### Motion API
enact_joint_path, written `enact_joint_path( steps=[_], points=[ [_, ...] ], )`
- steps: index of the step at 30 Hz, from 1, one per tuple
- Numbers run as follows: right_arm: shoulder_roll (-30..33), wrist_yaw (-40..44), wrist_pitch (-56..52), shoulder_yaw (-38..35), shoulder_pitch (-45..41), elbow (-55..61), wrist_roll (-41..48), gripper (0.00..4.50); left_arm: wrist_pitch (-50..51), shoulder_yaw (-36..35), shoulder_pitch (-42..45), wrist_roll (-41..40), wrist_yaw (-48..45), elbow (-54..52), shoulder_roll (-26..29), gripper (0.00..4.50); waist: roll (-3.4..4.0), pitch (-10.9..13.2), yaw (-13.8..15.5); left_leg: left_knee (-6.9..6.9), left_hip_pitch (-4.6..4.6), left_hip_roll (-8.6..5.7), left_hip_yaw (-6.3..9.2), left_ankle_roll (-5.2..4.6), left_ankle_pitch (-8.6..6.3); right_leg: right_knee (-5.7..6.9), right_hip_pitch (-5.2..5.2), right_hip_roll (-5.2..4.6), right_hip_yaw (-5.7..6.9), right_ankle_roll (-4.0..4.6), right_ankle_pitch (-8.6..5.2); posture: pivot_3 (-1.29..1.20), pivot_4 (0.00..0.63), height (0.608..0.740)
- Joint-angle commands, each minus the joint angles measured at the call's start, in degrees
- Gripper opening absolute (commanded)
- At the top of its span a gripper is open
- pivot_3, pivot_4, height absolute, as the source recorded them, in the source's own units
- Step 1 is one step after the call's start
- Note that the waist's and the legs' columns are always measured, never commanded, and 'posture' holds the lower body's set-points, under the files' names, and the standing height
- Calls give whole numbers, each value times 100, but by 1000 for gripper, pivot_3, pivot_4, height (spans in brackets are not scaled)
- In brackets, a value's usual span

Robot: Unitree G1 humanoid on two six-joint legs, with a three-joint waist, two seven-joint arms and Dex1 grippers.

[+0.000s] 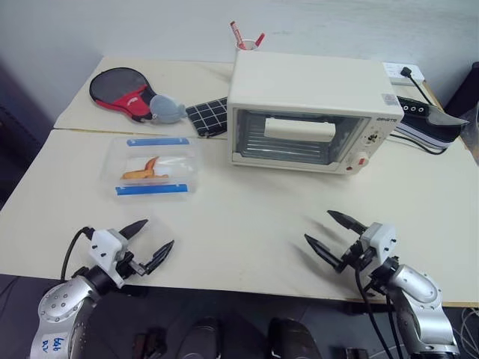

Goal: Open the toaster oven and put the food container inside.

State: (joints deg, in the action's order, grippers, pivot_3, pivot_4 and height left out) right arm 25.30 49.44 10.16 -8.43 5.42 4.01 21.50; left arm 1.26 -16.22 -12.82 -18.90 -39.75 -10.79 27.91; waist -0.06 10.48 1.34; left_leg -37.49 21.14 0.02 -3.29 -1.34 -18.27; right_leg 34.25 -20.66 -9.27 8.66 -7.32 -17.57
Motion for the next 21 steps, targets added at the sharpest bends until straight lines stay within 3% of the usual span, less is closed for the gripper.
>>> enact_joint_path(
  steps=[1, 6, 10, 14, 21],
  points=[
    [-54, 2, 52, -49, 24, 72, 172, 4465, 67, 53, 116, -98, -111, -70, 108, 4500, 0, 0, 2, 0, 0, 0, 0, 0, 0, 0, 0, 0, -1, 0, 0, 0, 150, 740],
    [138, -237, -866, -361, -368, 737, 1010, 4465, 1548, -121, 539, -2043, -1207, -693, 668, 4500, 8, 6, -11, -9, 7, 4, 4, 0, 0, 8, -4, -2, -2, 0, 0, 0, 150, 740],
    [493, -259, -1670, -490, -1035, 809, 1474, 4465, 1814, 1, 1370, -2250, -1352, -725, 975, 4500, 33, 20, -10, -24, 3, 2, 6, 0, 0, 20, -1, -4, -5, 1, 0, 0, 150, 740],
    [580, -370, -2081, -437, -2035, 463, 1570, 4465, 1911, 127, 2246, -2350, -1292, -555, 846, 4500, 34, 21, -11, -23, 9, 1, 4, 1, 0, 19, -5, 3, -2, 1, 0, 0, 150, 740],
    [311, -473, -1967, -211, -3059, -160, 1105, 4465, 2275, 253, 2583, -2461, -1134, -394, 553, 4500, 32, 22, -57, -24, 13, 2, -6, 1, 1, 17, -9, 8, -4, 0, 0, 0, 150, 740]
  ],
)
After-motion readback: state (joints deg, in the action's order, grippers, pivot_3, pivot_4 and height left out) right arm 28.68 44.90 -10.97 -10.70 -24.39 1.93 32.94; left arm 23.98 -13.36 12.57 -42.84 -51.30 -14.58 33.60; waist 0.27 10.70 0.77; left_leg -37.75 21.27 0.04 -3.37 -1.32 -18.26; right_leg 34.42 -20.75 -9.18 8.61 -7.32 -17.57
